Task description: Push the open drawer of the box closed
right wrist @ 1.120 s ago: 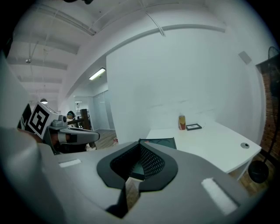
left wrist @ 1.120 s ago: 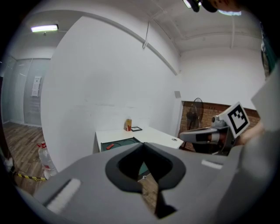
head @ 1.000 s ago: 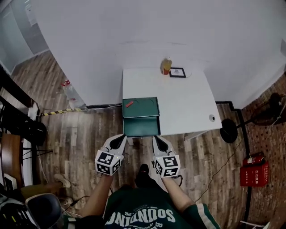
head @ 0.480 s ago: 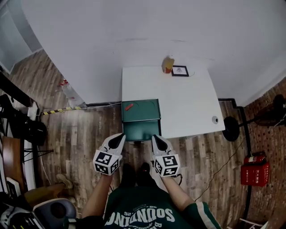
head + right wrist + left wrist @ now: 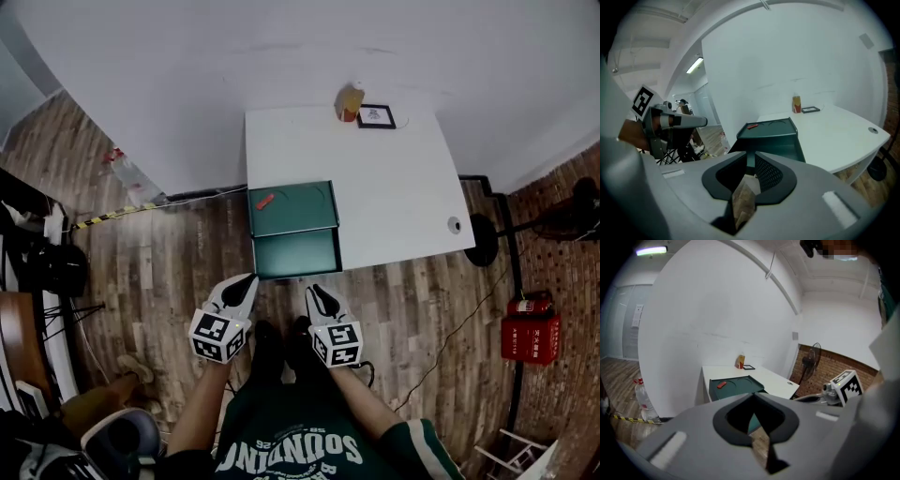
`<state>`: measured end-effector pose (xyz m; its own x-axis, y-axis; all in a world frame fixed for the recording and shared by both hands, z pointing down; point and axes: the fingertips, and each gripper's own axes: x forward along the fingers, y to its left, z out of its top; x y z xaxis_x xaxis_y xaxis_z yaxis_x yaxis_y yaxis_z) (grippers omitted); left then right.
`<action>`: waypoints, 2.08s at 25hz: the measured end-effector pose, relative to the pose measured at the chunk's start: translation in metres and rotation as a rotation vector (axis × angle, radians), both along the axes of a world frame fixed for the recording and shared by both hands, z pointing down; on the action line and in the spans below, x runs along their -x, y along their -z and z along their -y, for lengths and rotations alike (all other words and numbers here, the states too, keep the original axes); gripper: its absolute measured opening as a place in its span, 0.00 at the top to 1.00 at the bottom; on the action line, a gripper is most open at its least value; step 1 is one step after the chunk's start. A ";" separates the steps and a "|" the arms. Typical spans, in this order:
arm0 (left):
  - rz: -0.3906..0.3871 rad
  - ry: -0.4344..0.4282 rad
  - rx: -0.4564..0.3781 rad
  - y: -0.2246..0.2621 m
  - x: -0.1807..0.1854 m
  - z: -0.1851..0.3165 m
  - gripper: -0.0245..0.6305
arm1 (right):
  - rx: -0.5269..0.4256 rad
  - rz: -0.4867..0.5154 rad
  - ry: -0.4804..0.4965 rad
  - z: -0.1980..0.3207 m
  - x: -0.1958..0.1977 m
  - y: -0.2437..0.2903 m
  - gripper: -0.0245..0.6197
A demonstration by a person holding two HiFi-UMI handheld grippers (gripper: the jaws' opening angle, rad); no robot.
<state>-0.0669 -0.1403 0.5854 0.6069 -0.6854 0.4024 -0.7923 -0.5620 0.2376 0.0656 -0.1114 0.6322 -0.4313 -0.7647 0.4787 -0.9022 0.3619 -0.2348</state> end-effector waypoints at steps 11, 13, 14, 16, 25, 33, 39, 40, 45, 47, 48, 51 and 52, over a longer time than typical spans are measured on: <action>0.020 0.016 0.052 -0.016 0.028 -0.020 0.88 | 0.232 -0.045 -0.059 -0.001 0.005 -0.093 0.81; 0.029 0.015 0.059 -0.019 0.032 -0.023 0.88 | 0.268 -0.017 -0.079 0.002 0.005 -0.102 0.81; 0.029 0.018 0.063 -0.020 0.034 -0.024 0.88 | 0.285 -0.004 -0.084 0.005 0.006 -0.106 0.81; 0.027 0.031 0.073 -0.022 0.038 -0.027 0.88 | 0.308 0.006 -0.086 0.009 0.008 -0.112 0.81; 0.026 0.077 0.101 -0.033 0.058 -0.025 0.88 | 0.321 -0.024 -0.071 0.021 0.011 -0.111 0.85; 0.025 0.090 0.112 -0.036 0.062 -0.020 0.88 | 0.312 -0.048 -0.049 0.047 0.014 -0.110 0.85; 0.024 0.114 0.124 -0.039 0.068 -0.016 0.88 | 0.297 -0.051 -0.051 0.071 0.015 -0.105 0.85; 0.024 0.119 0.127 -0.040 0.070 -0.015 0.88 | 0.299 -0.049 -0.049 0.076 0.017 -0.105 0.85; 0.023 0.133 0.139 -0.044 0.076 -0.013 0.88 | 0.293 -0.047 -0.046 0.105 0.019 -0.105 0.85; 0.024 0.136 0.146 -0.045 0.077 -0.012 0.88 | 0.291 -0.048 -0.046 0.118 0.021 -0.103 0.85; 0.024 0.137 0.150 -0.047 0.077 -0.011 0.88 | 0.291 -0.046 -0.046 0.123 0.021 -0.103 0.85; 0.024 0.135 0.159 -0.049 0.077 -0.008 0.88 | 0.292 -0.040 -0.049 0.136 0.023 -0.103 0.85; 0.025 0.134 0.160 -0.049 0.076 -0.007 0.88 | 0.292 -0.037 -0.051 0.139 0.024 -0.103 0.85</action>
<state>-0.1432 -0.1338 0.6347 0.5032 -0.6856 0.5261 -0.8641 -0.4081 0.2946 0.0419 -0.2505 0.7356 -0.3742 -0.6125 0.6963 -0.9273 0.2382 -0.2888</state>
